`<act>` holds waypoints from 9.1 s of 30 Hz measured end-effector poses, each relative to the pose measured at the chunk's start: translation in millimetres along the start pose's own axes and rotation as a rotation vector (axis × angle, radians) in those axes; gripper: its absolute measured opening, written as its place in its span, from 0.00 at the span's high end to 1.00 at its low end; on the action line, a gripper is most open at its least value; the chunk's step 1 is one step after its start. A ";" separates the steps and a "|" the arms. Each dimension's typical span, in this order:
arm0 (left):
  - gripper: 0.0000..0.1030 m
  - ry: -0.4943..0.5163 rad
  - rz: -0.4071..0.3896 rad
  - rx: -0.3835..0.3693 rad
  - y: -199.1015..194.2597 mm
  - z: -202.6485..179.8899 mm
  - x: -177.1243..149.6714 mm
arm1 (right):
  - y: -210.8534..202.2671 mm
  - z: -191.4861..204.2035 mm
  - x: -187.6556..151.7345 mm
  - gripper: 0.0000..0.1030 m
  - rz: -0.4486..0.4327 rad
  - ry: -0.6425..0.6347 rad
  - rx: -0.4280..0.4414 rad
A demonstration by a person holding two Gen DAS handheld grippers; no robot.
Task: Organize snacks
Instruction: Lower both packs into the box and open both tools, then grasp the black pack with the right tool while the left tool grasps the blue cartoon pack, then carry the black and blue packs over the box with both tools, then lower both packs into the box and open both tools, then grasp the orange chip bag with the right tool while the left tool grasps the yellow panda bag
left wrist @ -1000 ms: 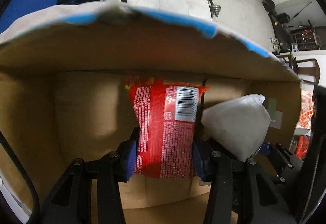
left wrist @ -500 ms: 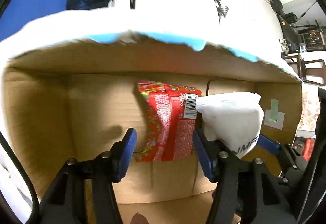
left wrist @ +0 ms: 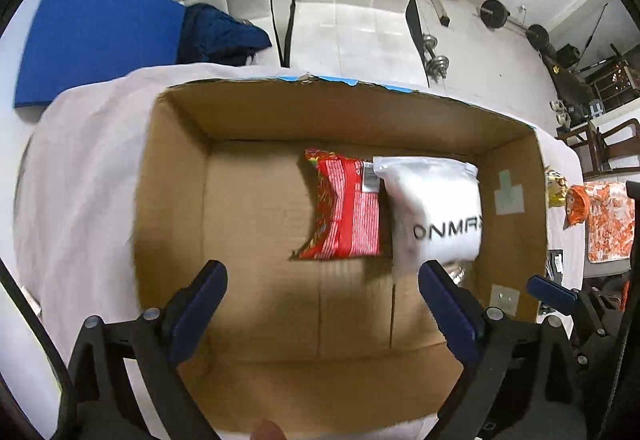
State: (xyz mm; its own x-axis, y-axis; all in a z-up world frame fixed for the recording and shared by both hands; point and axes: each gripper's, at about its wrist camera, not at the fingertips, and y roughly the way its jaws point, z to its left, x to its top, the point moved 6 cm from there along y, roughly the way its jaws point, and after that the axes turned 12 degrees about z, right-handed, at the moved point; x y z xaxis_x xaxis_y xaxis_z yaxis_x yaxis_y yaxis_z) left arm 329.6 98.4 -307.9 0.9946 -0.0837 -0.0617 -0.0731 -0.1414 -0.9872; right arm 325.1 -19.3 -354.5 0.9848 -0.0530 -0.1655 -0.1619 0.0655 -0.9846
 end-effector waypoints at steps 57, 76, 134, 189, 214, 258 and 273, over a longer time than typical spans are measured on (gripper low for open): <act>0.05 0.153 0.149 0.036 96.7 -288.5 32.9 | 111.1 -365.9 -54.5 0.44 0.190 0.364 0.088; 0.05 0.098 0.289 0.118 169.1 -295.8 95.5 | 93.1 -392.7 -13.2 0.44 0.184 0.340 0.059; 0.60 0.135 -0.096 -0.090 -8.1 -251.1 -52.6 | -81.3 -241.1 -106.7 0.46 -0.084 0.066 0.155; 0.55 -0.061 0.180 0.063 102.8 39.1 70.2 | 79.1 -20.9 -25.1 0.45 0.206 0.029 0.019; 0.11 -0.049 0.214 0.040 85.9 29.4 83.5 | 44.7 -3.8 -27.2 0.11 0.157 0.009 0.016; 0.03 -0.031 -0.260 0.114 -107.4 -15.0 -139.4 | -119.2 -34.1 -162.0 0.00 -0.238 -0.068 0.059; 0.03 0.063 -0.272 0.011 -109.6 -121.7 -82.9 | -128.2 -180.8 -118.8 0.00 -0.234 0.108 0.094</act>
State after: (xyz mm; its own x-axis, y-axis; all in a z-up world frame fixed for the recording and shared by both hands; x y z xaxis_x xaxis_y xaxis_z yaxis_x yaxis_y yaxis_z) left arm 246.2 0.8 -176.7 0.9710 -0.1052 0.2148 0.1972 -0.1562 -0.9678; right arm 217.5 -201.5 -218.7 0.9815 -0.1831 0.0559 0.0807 0.1307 -0.9881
